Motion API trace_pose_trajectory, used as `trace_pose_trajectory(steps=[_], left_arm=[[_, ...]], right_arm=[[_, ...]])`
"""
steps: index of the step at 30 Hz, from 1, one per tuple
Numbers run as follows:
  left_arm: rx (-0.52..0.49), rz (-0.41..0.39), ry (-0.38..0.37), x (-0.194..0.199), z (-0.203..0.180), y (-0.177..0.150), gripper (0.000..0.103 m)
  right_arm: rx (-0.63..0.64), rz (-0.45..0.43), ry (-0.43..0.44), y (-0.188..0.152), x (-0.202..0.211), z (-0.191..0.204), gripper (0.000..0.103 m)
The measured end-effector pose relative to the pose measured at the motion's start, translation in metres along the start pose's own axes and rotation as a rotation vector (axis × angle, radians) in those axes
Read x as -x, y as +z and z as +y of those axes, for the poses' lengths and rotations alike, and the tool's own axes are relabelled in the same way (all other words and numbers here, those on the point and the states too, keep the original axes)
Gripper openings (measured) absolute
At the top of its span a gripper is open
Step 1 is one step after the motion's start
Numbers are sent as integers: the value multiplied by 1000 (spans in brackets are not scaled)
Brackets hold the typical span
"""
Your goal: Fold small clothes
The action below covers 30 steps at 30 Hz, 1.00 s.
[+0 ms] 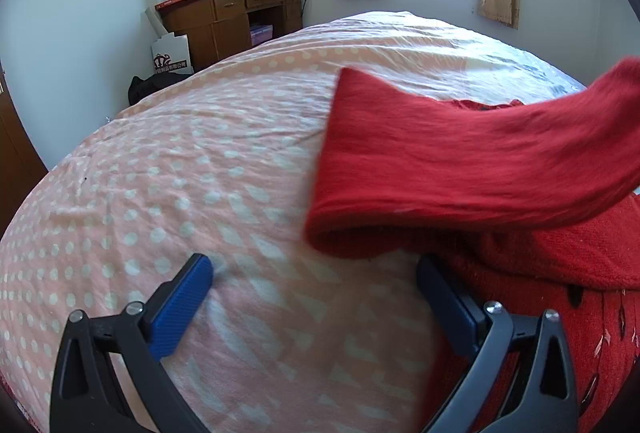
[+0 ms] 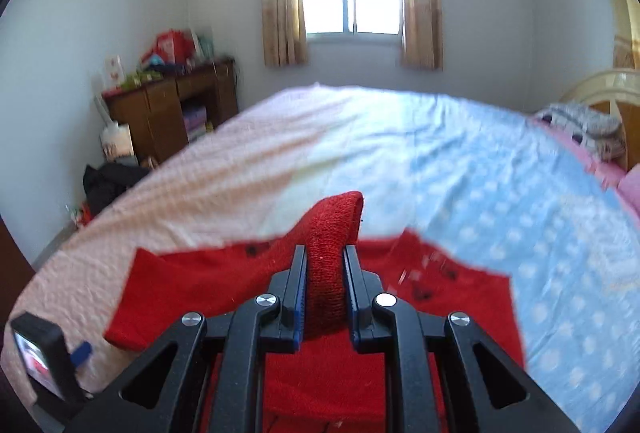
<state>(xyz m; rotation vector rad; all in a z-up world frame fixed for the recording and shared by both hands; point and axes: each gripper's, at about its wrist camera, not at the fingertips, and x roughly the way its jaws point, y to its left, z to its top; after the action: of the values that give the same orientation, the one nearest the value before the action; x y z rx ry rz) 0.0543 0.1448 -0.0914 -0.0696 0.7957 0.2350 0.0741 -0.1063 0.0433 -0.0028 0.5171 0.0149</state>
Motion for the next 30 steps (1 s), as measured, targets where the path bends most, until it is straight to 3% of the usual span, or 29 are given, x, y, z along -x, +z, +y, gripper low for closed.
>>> trace_pose_trajectory(steps=[5, 10, 17, 24, 30], left_arm=[[0, 2, 1, 0, -1, 0, 103], [-1, 2, 3, -1, -1, 0, 103], [-1, 1, 5, -2, -1, 0, 103], [-2, -2, 6, -2, -2, 0, 103], [1, -15, 5, -2, -2, -1, 103]], right_arm=[[12, -13, -88, -3, 5, -33, 16], [-47, 83, -151, -41, -18, -70, 16], [16, 223, -262, -97, -61, -86, 16], [-19, 223, -288, -103, -59, -96, 16], [-129, 248, -250, -106, -61, -116, 16]])
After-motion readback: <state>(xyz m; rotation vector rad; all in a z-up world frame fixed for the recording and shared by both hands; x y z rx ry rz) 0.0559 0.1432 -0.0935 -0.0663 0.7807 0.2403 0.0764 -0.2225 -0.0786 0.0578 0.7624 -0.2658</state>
